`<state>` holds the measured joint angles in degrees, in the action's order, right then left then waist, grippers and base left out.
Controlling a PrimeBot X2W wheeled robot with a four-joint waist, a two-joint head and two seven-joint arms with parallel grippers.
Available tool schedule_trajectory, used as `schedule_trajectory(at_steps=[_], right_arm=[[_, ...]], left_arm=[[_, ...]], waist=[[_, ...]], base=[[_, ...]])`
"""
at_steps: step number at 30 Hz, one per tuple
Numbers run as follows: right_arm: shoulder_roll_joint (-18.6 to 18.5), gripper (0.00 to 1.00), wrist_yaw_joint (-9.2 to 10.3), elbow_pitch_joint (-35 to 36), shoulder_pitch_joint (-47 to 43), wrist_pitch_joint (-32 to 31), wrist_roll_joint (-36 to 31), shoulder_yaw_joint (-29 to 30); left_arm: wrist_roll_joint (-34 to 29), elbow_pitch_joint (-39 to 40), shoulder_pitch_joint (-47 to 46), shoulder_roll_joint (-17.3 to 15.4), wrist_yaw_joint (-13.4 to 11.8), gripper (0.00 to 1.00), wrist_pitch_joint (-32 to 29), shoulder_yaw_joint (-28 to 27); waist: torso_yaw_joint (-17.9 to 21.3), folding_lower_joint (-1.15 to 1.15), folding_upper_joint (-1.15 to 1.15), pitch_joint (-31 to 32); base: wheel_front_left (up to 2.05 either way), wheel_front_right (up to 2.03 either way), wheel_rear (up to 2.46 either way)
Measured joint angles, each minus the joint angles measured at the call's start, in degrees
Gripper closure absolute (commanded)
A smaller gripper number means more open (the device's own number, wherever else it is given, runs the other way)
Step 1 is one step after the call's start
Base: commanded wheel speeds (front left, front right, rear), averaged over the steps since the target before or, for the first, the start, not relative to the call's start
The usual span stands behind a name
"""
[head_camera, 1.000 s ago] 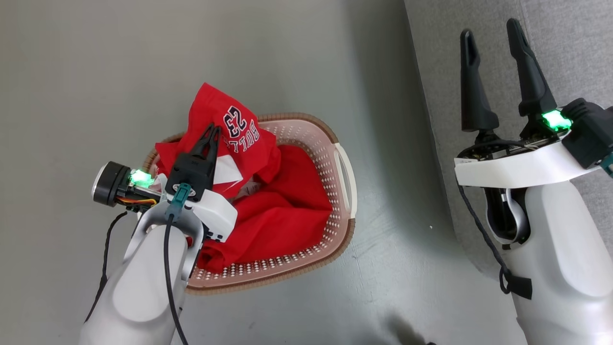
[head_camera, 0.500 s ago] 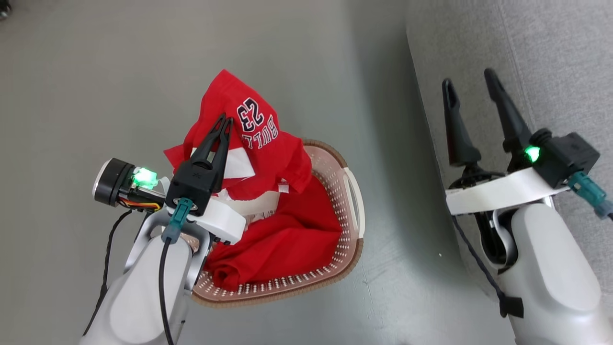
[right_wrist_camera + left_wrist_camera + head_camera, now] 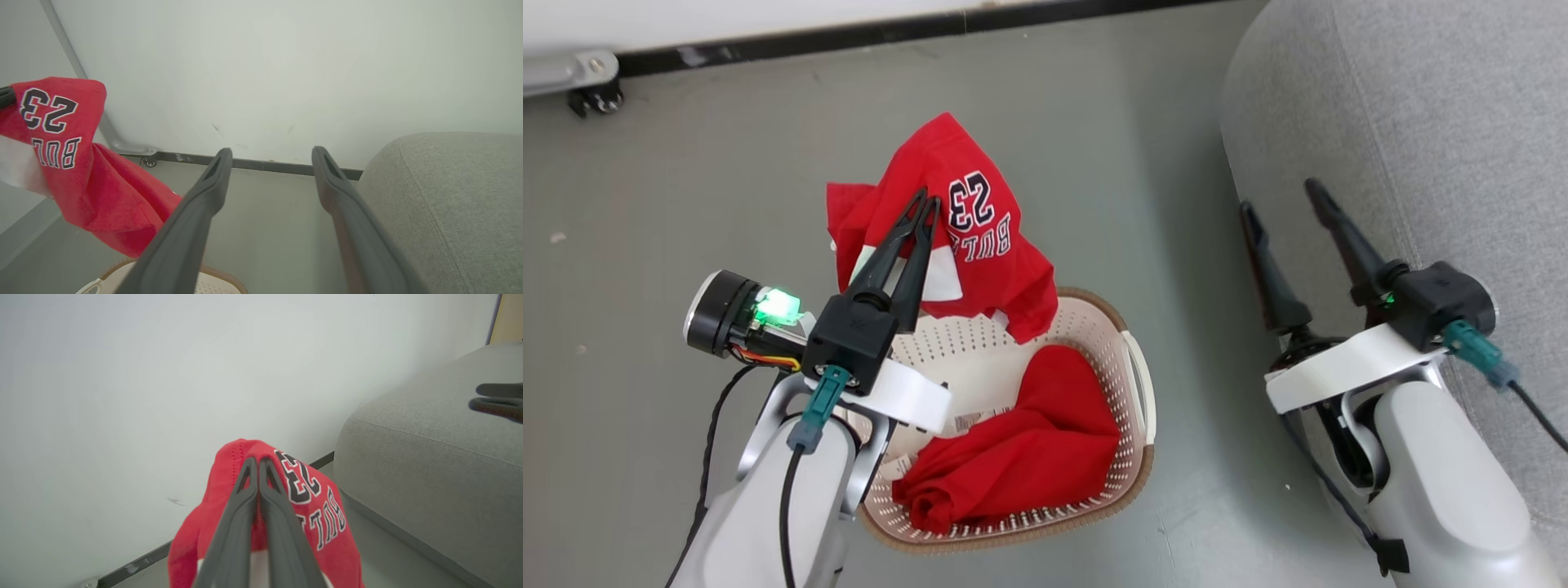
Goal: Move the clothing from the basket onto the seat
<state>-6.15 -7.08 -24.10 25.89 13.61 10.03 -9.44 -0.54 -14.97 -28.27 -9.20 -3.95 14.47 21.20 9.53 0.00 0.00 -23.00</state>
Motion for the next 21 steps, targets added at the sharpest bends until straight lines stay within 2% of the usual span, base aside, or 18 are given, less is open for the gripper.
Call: schedule_trajectory(at_steps=[11,21], right_arm=[[-2.9,0.0,0.0,-0.36,-0.13,-2.22,-0.51,-8.65],[-4.52,0.0,0.0,0.26,-2.87,-4.13,1.27,-14.3]], left_arm=[[0.32,2.23,1.27,-3.39,3.7,1.0,-0.01,1.43],[2.01,4.53,1.87,-4.98,7.51,1.0,-2.5,2.2]], waist=[[-1.02,0.0,0.0,5.4],[-1.93,0.0,0.0,9.87]], base=[[0.0,0.0,0.0],[0.0,0.0,0.0]])
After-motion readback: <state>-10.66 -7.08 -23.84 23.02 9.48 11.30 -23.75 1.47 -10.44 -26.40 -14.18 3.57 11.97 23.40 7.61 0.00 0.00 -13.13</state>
